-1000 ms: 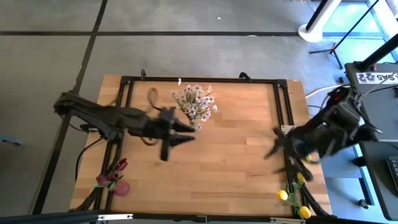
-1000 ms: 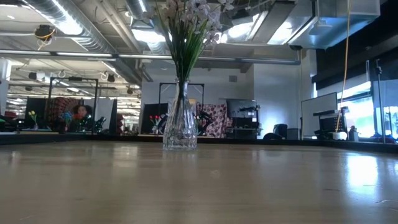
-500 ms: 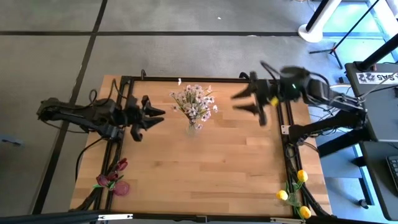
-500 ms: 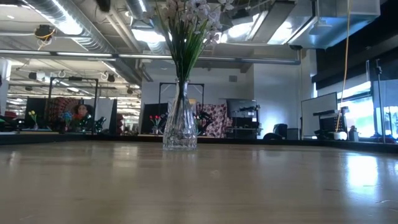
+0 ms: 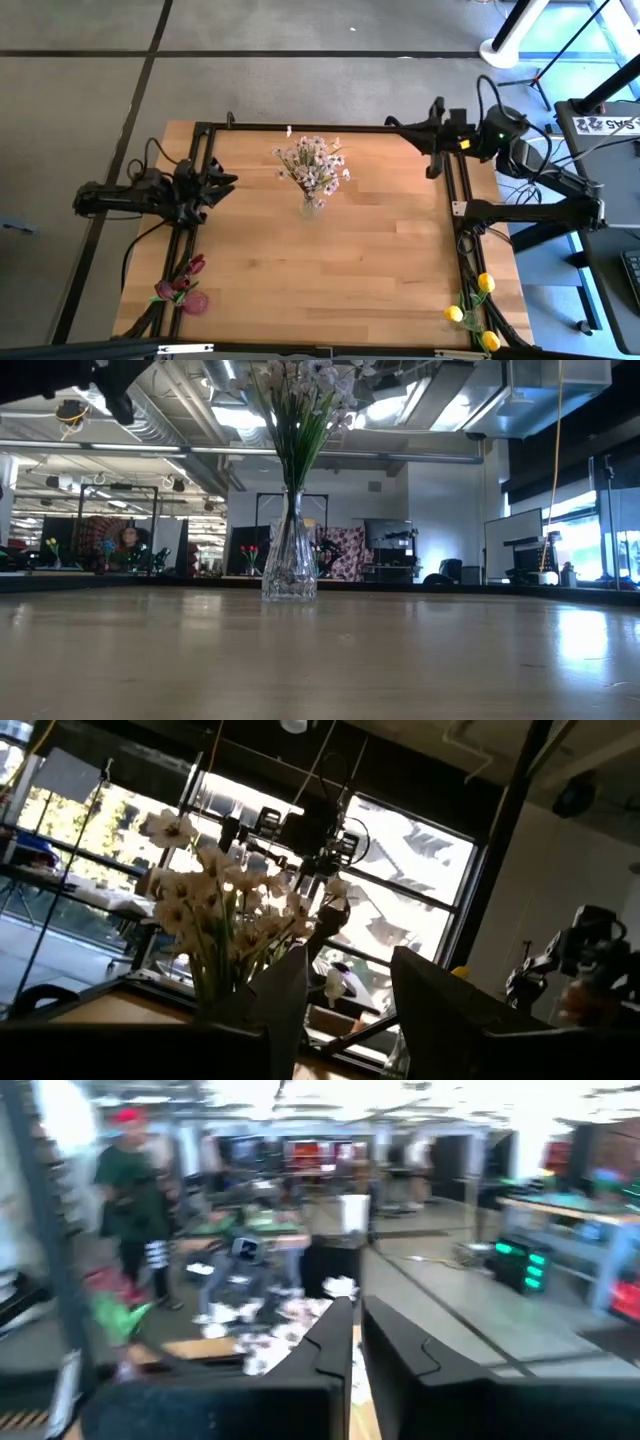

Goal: Sort flowers into vase by color
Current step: Return to Home Position

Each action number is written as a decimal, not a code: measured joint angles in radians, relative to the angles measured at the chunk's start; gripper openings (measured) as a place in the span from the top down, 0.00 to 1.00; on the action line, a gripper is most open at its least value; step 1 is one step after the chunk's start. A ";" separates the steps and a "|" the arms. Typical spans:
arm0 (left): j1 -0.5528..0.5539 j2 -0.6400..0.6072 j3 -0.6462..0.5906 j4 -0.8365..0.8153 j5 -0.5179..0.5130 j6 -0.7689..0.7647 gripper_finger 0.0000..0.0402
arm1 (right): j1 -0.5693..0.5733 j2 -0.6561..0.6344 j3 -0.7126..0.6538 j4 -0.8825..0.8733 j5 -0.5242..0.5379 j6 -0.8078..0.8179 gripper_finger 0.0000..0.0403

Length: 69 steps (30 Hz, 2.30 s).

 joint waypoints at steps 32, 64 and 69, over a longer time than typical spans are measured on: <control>-0.001 -0.057 -0.191 -0.103 0.028 0.297 0.64 | 0.002 -0.117 -0.621 0.297 0.120 -0.070 0.94; -0.002 -0.057 -0.191 -0.225 0.027 0.309 0.64 | 0.003 -0.691 -1.080 0.338 0.141 0.105 0.94; -0.002 -0.057 -0.191 -0.225 0.026 0.308 0.64 | 0.003 -0.729 -1.081 0.257 0.098 0.096 0.94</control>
